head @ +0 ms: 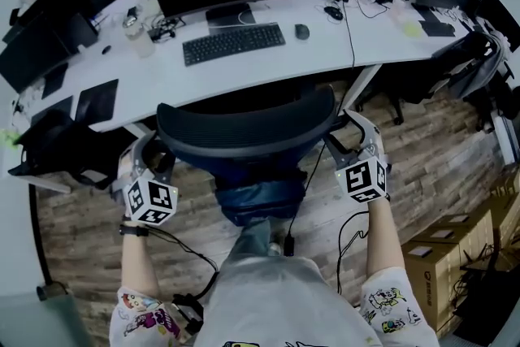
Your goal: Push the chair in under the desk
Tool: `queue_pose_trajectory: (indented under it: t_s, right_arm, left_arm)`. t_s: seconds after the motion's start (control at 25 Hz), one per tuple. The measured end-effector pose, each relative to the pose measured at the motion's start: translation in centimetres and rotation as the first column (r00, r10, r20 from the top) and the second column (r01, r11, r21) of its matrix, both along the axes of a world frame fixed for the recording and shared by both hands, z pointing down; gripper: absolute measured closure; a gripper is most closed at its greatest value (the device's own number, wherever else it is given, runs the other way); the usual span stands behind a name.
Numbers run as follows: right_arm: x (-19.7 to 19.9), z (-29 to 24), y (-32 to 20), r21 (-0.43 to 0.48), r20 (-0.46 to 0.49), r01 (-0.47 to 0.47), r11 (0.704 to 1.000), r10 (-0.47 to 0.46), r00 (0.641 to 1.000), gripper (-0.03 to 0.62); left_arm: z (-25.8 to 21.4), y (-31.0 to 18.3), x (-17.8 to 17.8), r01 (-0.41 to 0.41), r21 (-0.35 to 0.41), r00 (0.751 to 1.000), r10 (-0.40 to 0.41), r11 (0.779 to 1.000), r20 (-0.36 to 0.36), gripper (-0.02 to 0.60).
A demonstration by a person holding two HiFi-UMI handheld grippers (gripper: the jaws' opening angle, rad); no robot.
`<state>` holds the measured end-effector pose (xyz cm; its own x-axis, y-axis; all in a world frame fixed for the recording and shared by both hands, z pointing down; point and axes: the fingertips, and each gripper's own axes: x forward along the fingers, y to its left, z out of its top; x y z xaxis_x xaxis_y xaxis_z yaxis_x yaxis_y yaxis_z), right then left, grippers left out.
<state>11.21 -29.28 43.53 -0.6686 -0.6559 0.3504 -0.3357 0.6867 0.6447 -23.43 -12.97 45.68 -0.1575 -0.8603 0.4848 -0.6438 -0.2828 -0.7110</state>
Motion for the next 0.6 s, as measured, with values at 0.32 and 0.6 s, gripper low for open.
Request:
queue_pose_trajectory:
  t_s: [0.32, 0.6]
  right_arm:
    - [-1.6, -0.2, -3.8, 0.008, 0.004, 0.02, 1.0, -0.02, 1.0, 0.309]
    - [-3.1, -0.3, -7.5, 0.012, 0.006, 0.019, 1.0, -0.02, 1.0, 0.309]
  left_arm:
    - [-0.1, -3.0, -1.2, 0.015, 0.002, 1.0, -0.015, 1.0, -0.004, 0.318]
    - [-0.3, -6.7, -2.7, 0.033, 0.004, 0.999, -0.033, 0.999, 0.001, 0.318]
